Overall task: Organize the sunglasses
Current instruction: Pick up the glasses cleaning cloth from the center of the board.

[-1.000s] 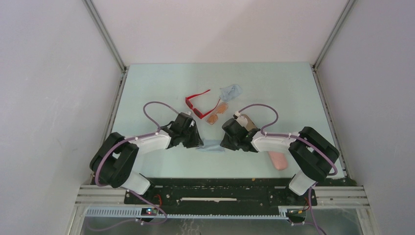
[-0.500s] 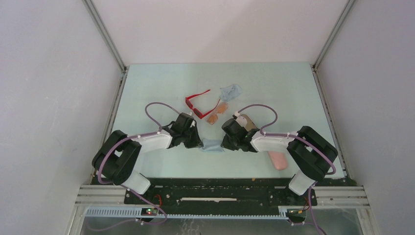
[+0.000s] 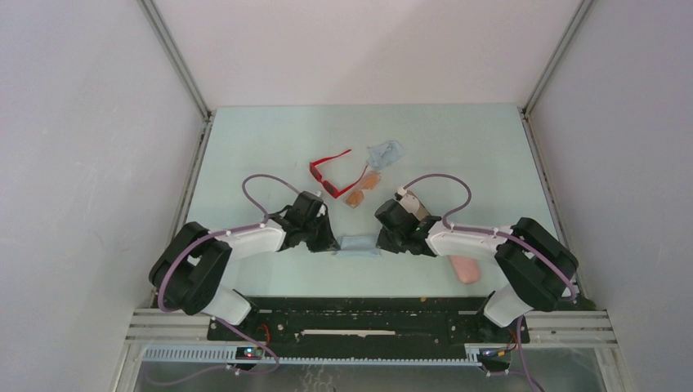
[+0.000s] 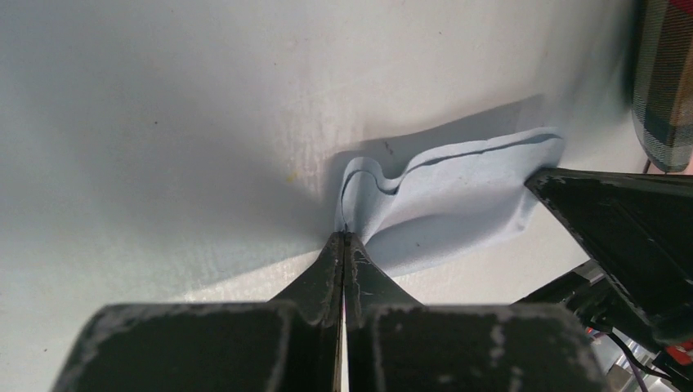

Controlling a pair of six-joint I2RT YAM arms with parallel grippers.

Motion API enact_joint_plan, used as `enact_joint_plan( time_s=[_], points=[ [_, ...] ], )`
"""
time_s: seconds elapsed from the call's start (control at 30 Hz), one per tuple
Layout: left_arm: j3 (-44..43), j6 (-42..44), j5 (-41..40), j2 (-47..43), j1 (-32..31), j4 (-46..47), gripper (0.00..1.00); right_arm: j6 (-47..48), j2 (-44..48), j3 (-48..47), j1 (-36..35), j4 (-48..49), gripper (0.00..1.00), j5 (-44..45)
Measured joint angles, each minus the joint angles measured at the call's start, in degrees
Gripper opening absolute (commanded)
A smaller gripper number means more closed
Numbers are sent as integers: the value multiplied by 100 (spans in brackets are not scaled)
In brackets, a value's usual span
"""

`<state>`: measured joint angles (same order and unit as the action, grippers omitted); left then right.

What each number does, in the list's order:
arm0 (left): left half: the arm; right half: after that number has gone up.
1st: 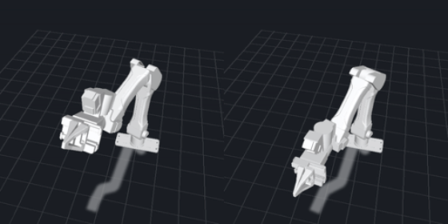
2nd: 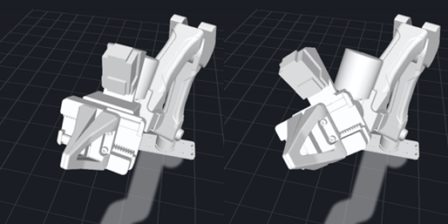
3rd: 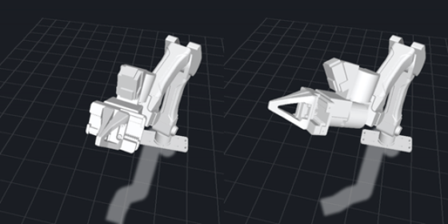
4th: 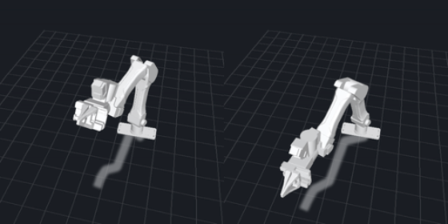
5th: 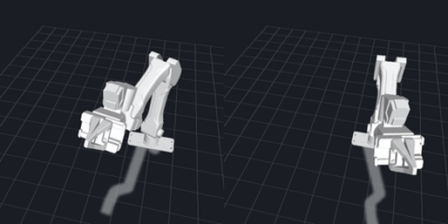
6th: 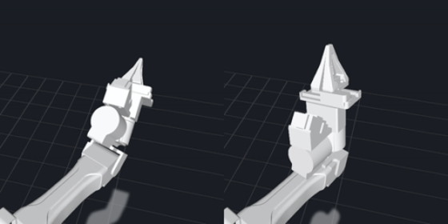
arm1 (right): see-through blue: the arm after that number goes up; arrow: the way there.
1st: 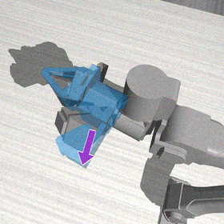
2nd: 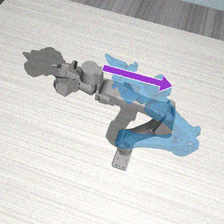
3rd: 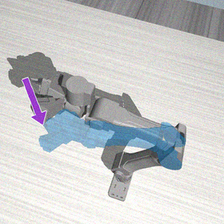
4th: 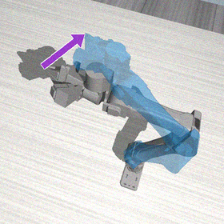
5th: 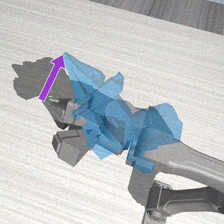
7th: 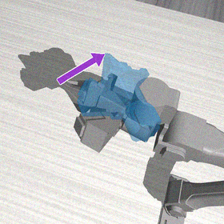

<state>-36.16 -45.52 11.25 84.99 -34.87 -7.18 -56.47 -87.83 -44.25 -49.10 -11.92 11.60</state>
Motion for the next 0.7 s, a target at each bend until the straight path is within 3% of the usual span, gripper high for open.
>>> enact_joint_plan(
  time_s=[0.7],
  points=[
    [-111,-9,-4,-260,-63,-380,0,94,317,0,0,-72,0,39]
  ],
)
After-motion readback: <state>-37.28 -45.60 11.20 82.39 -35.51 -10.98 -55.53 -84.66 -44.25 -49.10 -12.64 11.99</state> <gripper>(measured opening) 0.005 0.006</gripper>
